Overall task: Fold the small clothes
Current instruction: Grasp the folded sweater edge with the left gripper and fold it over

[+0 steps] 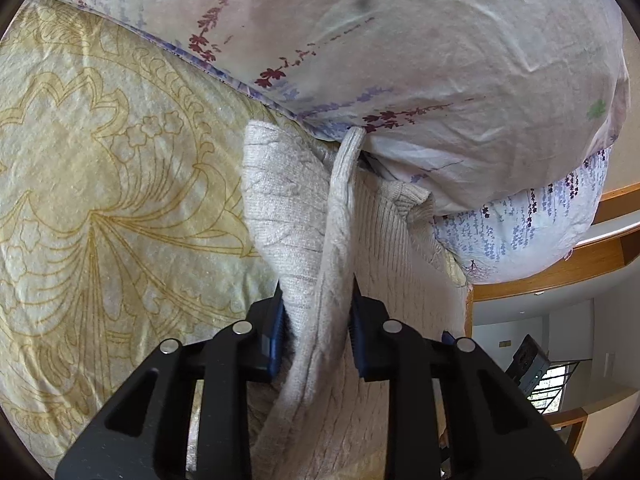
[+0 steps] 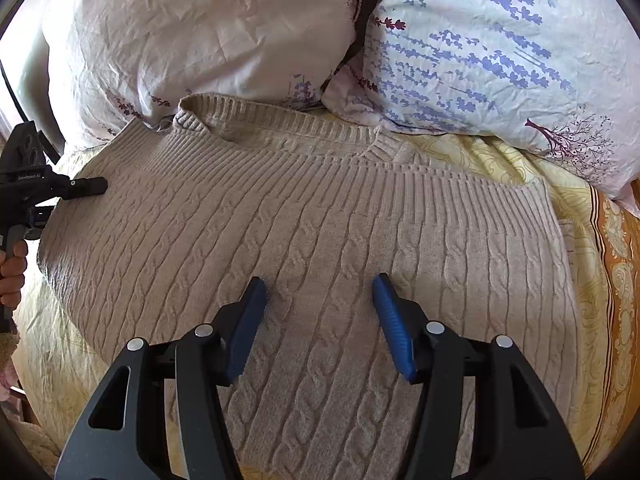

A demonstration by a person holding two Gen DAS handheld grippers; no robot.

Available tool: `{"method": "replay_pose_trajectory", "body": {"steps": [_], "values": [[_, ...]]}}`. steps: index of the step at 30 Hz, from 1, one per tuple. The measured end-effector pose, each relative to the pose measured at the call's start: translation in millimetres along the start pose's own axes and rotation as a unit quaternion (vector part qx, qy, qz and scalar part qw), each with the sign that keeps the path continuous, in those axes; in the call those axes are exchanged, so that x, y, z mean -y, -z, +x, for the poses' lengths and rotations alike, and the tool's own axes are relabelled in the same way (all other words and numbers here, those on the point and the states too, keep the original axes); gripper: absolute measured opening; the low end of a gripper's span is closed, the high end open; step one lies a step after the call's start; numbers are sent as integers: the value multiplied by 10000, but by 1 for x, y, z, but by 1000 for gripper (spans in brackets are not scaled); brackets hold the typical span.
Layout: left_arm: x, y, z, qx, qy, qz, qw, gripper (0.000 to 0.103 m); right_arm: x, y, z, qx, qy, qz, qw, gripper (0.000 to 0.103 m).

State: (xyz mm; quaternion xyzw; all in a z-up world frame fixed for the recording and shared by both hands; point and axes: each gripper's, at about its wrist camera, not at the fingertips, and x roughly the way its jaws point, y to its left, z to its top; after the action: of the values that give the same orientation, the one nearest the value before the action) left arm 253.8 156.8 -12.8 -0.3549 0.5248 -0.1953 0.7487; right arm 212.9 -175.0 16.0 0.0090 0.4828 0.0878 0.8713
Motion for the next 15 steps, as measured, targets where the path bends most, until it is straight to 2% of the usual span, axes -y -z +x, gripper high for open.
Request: {"method": "replay_pose_trajectory", "body": {"steps": [4,10,15], "values": [[0,1,-2,38,58,-53,10000,23,-1,0,0,18,5,-33,10000,59],[7,3,-12,185,589,-251,9978,21,-1,-1,0,29,19,-75,10000,60],[17,6,-13,221,727,-212,9969,21,-2,0,1,38,15,-115,9999,60]]}}
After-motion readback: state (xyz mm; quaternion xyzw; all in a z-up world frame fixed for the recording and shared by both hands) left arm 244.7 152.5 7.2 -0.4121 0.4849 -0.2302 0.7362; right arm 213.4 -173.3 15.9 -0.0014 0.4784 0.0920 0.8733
